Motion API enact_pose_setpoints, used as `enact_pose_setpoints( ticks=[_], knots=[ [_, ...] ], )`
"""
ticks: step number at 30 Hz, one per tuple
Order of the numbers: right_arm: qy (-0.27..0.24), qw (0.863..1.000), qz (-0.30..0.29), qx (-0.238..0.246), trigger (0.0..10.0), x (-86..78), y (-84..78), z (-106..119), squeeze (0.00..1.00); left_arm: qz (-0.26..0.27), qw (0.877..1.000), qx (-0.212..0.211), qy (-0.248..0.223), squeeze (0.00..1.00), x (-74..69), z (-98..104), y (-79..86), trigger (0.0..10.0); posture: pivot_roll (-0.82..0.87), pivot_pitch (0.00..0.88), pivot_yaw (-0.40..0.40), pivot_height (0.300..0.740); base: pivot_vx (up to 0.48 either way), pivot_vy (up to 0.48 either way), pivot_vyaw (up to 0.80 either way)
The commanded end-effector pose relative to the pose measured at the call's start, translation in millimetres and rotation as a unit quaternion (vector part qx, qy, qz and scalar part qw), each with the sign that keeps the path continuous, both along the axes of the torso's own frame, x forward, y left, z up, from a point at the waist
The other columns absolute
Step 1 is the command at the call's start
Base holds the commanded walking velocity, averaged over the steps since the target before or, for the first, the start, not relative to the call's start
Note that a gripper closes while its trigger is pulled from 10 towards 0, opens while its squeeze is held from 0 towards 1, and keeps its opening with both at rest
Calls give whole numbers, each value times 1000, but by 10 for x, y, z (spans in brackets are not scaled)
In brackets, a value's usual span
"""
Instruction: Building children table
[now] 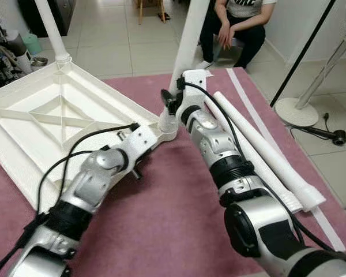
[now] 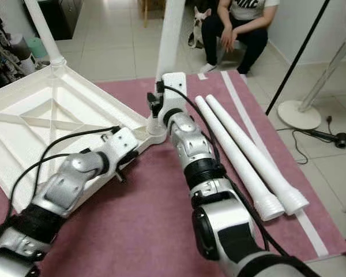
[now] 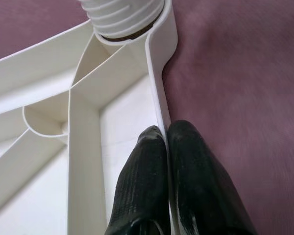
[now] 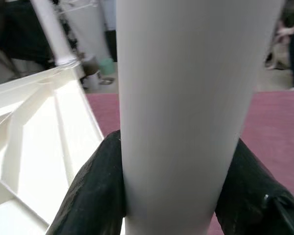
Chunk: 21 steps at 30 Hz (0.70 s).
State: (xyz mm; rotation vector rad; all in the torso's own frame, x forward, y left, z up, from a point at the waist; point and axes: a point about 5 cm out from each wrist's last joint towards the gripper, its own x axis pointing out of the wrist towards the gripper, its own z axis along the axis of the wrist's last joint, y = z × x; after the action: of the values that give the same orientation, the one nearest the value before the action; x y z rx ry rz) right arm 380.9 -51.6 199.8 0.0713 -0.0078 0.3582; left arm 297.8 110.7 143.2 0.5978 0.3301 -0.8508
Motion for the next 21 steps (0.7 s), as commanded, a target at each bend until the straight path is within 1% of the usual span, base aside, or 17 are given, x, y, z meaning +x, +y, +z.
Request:
enact_pose_setpoints(
  ticks=[1, 2, 3, 4, 6, 7, 9, 10, 11, 13, 15, 16, 17, 18, 19, 21],
  knots=[
    [31, 999, -1, -13, 10000, -21, -10, -142, 0, -40, 998, -14, -37, 0, -22, 254, -32, 0, 112, 0, 36, 740, 0, 0, 0],
    [31, 999, 28, -26, 10000, -78, 78, -161, 0, -68, 997, -9, -32, 0, -130, 267, 9, 0, 113, 0, 36, 740, 0, 0, 0],
    [31, 996, 59, -51, 10000, -136, 156, -203, 0, -91, 996, -5, -21, 0, -251, 225, 13, 0, 113, 0, 35, 740, 0, 0, 0],
    [31, 996, 59, -51, 10000, -136, 156, -203, 0, -91, 996, -5, -21, 0, -251, 225, 13, 0, 113, 0, 35, 740, 0, 0, 0],
    [26, 992, 91, -86, 10000, -208, 235, -261, 0, -116, 993, -6, -2, 0, -419, 144, -14, 0, 107, 0, 33, 740, 0, 0, 0],
    [22, 991, 95, -94, 10000, -223, 245, -273, 0, -119, 993, -9, 3, 0, -465, 119, -28, 0, 107, 0, 33, 740, 0, 0, 0],
    [22, 991, 95, -94, 10000, -223, 245, -273, 0, -119, 993, -9, 3, 0, -465, 119, -28, 0, 107, 0, 33, 740, 0, 0, 0],
    [0, 988, 115, -108, 10000, -272, 280, -268, 0, -118, 993, -16, 11, 0, -514, 85, -49, 0, 107, 0, 27, 740, 0, 0, 0],
    [-12, 985, 135, -110, 10000, -336, 325, -282, 0, -116, 993, -19, 22, 0, -563, 37, -55, 0, 107, 0, 27, 740, 0, 0, 0],
    [-12, 985, 135, -110, 10000, -336, 325, -282, 0, -116, 993, -19, 22, 0, -563, 37, -55, 0, 107, 0, 27, 740, 0, 0, 0],
    [-31, 981, 160, -109, 10000, -434, 374, -304, 0, -110, 993, -19, 34, 0, -617, -35, -46, 0, 104, 0, 20, 740, 0, 0, 0],
    [-31, 981, 160, -109, 10000, -434, 374, -304, 0, -110, 993, -19, 34, 0, -617, -35, -46, 0, 104, 0, 20, 740, 0, 0, 0],
    [-58, 978, 171, -106, 10000, -491, 380, -289, 0, -106, 993, -16, 40, 0, -635, -63, -17, 0, 105, 0, 16, 740, 0, 0, 0],
    [-58, 978, 171, -106, 10000, -491, 380, -289, 0, -106, 993, -16, 40, 0, -635, -63, -17, 0, 105, 0, 16, 740, 0, 0, 0],
    [-83, 975, 181, -97, 10000, -553, 375, -279, 0, -98, 994, -12, 42, 0, -631, -96, 11, 0, 105, 0, 16, 740, 0, 0, 0],
    [-83, 975, 181, -97, 10000, -553, 375, -279, 0, -98, 994, -12, 42, 0, -631, -96, 11, 0, 105, 0, 16, 740, 0, 0, 0]
  ],
)
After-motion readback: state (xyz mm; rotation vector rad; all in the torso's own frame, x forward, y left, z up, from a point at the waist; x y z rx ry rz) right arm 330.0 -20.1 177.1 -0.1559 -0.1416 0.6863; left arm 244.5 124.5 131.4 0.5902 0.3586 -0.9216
